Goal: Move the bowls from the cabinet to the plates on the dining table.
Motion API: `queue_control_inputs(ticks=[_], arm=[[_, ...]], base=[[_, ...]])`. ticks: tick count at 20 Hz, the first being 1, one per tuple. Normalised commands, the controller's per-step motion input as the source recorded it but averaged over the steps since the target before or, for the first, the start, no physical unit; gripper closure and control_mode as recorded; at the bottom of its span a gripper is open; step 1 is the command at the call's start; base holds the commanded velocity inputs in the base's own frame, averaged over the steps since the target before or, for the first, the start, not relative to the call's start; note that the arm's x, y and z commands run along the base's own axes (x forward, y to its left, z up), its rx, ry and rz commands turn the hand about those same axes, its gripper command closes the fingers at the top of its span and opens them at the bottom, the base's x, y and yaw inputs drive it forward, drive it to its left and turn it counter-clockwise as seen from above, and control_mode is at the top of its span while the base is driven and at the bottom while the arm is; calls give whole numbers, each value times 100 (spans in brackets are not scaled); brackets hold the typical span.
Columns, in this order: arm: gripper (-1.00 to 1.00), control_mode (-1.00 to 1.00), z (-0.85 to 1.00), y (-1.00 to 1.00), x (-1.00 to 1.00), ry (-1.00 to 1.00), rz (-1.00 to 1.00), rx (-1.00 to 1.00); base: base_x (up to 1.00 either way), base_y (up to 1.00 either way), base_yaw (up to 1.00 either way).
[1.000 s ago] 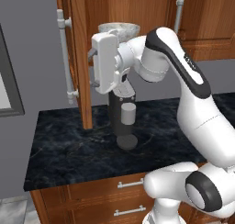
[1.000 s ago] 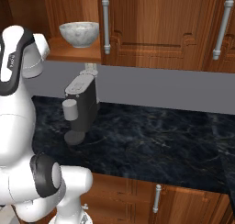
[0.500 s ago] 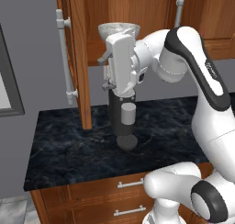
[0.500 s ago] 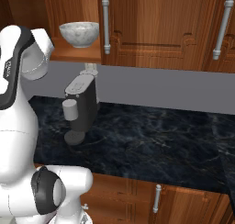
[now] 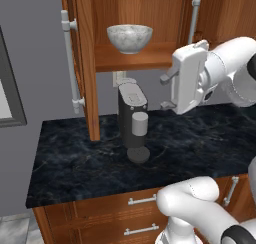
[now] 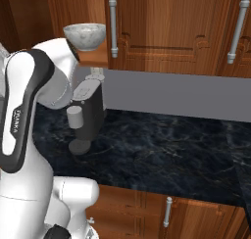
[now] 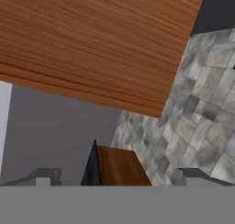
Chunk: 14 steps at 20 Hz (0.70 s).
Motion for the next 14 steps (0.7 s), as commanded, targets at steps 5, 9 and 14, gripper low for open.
queue_control_inputs(ticks=[5, 9, 14], arm=[[-100, -100, -2, -64, -64, -11, -10, -2], [-100, -100, 0, -38, -56, -14, -7, -4], [-100, -100, 0, -11, -34, -15, -2, -8]], base=[[0, 0, 0], [0, 0, 0], [0, 0, 0]])
